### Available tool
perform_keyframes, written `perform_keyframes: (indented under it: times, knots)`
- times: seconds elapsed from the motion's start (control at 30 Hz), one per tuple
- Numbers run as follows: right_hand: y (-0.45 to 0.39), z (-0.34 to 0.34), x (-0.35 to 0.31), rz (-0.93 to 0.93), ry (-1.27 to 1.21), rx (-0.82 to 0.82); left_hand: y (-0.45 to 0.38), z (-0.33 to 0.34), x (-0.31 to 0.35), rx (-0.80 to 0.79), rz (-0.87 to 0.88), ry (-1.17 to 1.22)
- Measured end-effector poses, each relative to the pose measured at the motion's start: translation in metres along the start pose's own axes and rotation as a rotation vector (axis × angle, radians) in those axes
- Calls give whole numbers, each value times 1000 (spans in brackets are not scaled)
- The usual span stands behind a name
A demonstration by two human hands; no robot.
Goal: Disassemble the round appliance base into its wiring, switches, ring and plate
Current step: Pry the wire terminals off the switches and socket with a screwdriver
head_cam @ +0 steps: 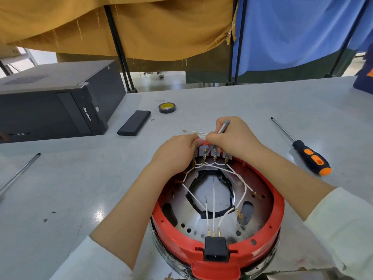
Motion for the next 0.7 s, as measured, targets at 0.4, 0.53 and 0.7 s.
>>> perform_keyframes:
  times: [0.4, 0.53, 0.7]
  knots:
    - [10, 0, 1, -126, 57, 105, 0, 2, -2, 25, 4, 3]
    - [13, 1, -1, -137, 74, 91, 1, 1, -1, 22, 14, -10]
    - [8, -1, -7, -30, 41, 37, 0, 1, 0, 22, 22, -6]
Point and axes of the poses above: each hand's wrist, its own y-axis away from the middle knuckle, its own z-axis out of the palm, x = y × z, the point moved 2 cm from there along -y, towards the middle knuckle, and after that the axes turned 3 degrees about x, right-handed, at the moved point
